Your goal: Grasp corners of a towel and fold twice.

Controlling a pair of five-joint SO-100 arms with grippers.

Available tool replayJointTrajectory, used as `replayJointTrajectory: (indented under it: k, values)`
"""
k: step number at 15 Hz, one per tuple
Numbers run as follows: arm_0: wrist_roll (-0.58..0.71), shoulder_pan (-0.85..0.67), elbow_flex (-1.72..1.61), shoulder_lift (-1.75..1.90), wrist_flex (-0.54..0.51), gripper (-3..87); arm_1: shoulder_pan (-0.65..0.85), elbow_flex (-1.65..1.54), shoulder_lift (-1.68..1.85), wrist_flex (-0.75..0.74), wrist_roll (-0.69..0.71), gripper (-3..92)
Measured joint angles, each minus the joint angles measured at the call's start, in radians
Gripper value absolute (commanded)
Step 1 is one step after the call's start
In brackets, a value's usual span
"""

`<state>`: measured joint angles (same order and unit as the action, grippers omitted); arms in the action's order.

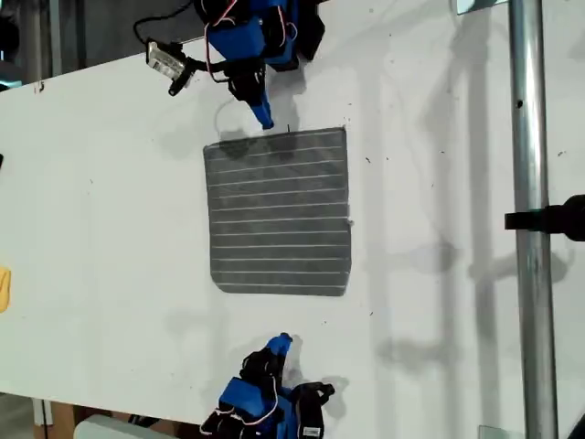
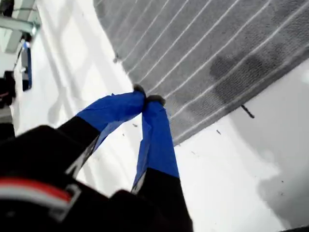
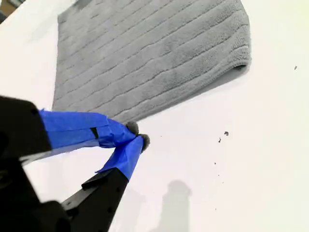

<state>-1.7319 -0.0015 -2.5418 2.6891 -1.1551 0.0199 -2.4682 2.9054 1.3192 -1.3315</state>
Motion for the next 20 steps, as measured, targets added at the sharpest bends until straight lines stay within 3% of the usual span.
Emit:
replayJointTrajectory:
  k: [4,6,9,11,16,19,20]
  values:
    - [0.061,0.04,0.368,-0.442,-0.051,-2.9,-0.224,0.258,-0.296,0.144,0.097,-0.3]
    - [0.052,0.075,0.428,-0.508,-0.055,-2.9,-0.345,0.31,-0.37,0.173,0.132,27.2]
    - [0.032,0.095,0.43,-0.549,-0.051,-2.9,-0.382,0.313,-0.425,0.212,0.229,37.5]
    - [0.031,0.097,0.465,-0.597,-0.048,-2.9,-0.36,0.233,-0.506,0.158,0.282,37.9]
    - [0.031,0.098,0.557,-0.692,-0.046,-2.9,-0.275,0.227,-1.092,-0.146,0.354,35.9]
    - [0.018,0.104,0.569,-0.724,-0.046,-2.9,-0.259,0.227,-1.197,-0.222,0.36,26.2]
    - [0.014,0.104,0.569,-0.729,-0.046,-2.9,-0.259,0.227,-1.197,-0.23,0.36,14.0]
